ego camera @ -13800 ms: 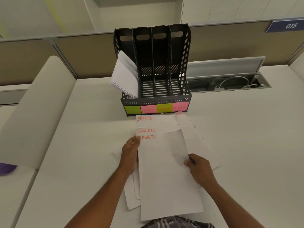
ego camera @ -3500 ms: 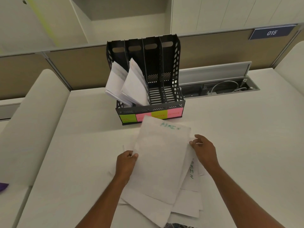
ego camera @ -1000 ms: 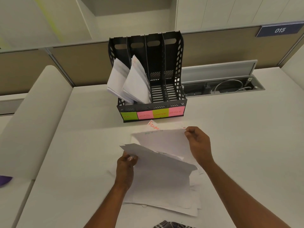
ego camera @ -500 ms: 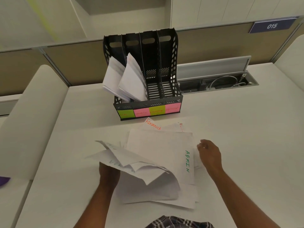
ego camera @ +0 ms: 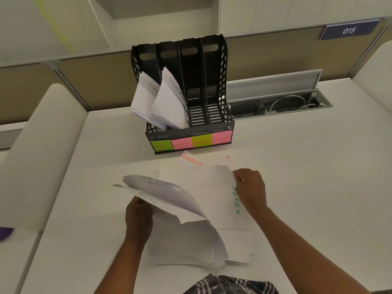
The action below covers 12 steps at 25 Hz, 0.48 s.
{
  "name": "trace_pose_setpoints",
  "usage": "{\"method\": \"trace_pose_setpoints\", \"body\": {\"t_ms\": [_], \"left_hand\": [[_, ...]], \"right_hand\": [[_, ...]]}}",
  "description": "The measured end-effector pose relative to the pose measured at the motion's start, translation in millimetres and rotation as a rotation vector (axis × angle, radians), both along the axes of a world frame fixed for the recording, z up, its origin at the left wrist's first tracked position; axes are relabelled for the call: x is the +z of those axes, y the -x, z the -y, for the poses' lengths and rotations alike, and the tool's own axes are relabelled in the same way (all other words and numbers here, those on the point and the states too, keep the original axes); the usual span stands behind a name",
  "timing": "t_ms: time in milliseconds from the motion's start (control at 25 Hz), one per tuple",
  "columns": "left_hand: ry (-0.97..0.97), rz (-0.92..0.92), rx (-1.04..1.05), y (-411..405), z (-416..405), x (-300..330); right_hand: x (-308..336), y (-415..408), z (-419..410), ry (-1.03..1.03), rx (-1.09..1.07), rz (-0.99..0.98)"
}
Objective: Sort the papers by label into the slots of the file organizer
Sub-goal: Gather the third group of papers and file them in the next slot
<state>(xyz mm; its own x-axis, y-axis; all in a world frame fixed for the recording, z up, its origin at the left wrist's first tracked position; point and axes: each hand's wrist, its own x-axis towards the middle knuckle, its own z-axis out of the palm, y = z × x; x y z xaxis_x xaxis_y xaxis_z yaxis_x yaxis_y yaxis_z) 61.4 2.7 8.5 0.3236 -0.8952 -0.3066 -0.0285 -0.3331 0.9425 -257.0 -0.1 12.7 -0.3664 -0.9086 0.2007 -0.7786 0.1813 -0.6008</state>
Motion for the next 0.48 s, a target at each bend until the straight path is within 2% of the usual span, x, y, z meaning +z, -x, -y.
{"method": "trace_pose_setpoints", "body": {"t_ms": [80, 160, 240, 400, 480], "left_hand": [[0.045, -0.165, -0.083, 5.6, 0.1, 8.9], [0.118, -0.194, -0.117, 7.9, 1.2, 15.6], [0.26, -0.075, -0.208, 11.1, -0.1, 28.4], [0.679, 0.444, -0.457, 31.5, 10.6, 66.8], [0.839, 0.55, -0.51, 43.3, 18.8, 83.2]], "right_hand": [[6.3, -7.6, 2.1, -0.028, -0.004, 0.12], [22.5, -15.7, 2.4, 0.039, 0.072, 0.248], [52.9, -19.3, 5.7, 0.139, 0.239, 0.234], [136.3, -22.7, 19.4, 0.155, 0.625, 0.061], [167.7, -29.6, 25.0, 0.149, 0.758, 0.104]]}}
